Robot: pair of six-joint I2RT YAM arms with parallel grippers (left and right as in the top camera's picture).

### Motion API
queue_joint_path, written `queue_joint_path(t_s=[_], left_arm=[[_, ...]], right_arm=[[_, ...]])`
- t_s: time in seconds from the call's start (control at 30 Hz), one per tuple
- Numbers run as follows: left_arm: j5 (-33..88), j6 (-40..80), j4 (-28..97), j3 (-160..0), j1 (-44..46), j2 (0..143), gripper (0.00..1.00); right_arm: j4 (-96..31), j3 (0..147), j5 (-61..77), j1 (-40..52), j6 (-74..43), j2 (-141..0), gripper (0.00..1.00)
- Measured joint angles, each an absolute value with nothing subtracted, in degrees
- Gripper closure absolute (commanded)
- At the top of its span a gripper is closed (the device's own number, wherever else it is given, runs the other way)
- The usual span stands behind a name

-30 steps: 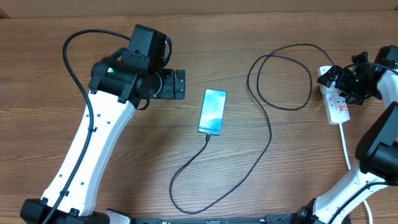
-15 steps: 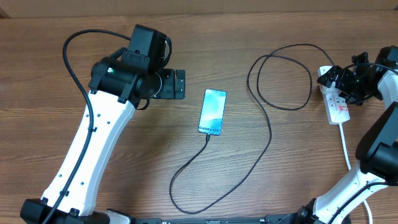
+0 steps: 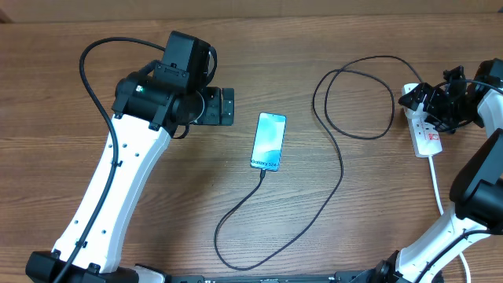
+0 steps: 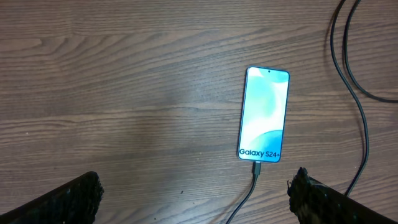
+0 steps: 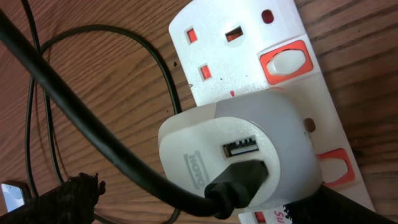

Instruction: Plug charger to phone and switch on socket

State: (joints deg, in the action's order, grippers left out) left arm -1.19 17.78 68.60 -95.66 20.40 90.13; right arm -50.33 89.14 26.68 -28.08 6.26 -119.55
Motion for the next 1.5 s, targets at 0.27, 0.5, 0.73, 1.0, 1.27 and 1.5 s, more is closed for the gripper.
queue_joint_path(t_s=[0.27,0.5,0.73,1.0,1.27,1.5], left_arm=[[-1.2,17.8,68.6,-95.7,20.4,90.1,0.01],[-1.2,17.8,68.6,-95.7,20.4,90.1,0.0],[-1.2,17.8,68.6,-95.7,20.4,90.1,0.0],[-1.2,17.8,68.6,-95.7,20.4,90.1,0.0],[-1.2,17.8,68.6,-95.7,20.4,90.1,0.0],[-1.2,17.8,68.6,-95.7,20.4,90.1,0.0]], right_arm=[[-50.3,89.1,26.4,-28.0,5.9,-119.5,0.0],[-47.5,89.1,25.0,-28.1,4.5,-119.5,0.0],[-46.1,89.1,22.6,-28.2,4.5,-119.6,0.0],[-47.3,89.1,22.0,-28.1,4.5,-119.6,0.0],[-47.5,89.1,22.1,-28.1,4.5,-119.6,0.0],[-47.6,89.1,22.2,-28.1,4.5,-119.6,0.0]])
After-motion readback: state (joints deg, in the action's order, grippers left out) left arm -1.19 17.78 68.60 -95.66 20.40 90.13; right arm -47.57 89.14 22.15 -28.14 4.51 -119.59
